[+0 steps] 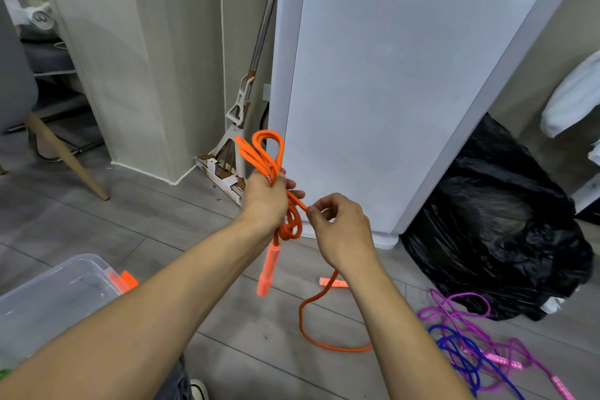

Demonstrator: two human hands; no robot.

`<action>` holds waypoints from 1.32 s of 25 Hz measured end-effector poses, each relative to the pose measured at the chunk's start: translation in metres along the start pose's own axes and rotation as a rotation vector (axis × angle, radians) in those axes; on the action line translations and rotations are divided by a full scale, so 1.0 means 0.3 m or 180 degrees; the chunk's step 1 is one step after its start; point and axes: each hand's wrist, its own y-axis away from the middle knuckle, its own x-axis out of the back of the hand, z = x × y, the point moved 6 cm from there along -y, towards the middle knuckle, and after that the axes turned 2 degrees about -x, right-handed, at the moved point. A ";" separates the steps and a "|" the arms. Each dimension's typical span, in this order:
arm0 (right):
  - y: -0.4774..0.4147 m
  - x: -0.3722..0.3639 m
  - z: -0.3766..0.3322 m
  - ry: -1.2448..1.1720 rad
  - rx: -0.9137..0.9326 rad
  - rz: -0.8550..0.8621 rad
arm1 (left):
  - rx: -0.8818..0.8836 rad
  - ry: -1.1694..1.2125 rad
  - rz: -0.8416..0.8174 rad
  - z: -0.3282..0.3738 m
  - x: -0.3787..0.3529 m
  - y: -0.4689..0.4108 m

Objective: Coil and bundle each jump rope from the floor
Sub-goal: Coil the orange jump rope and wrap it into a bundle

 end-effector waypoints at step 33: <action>-0.037 0.107 0.017 -0.0635 0.0213 -0.0255 | -0.0582 -0.1680 -0.2365 0.041 -0.084 0.135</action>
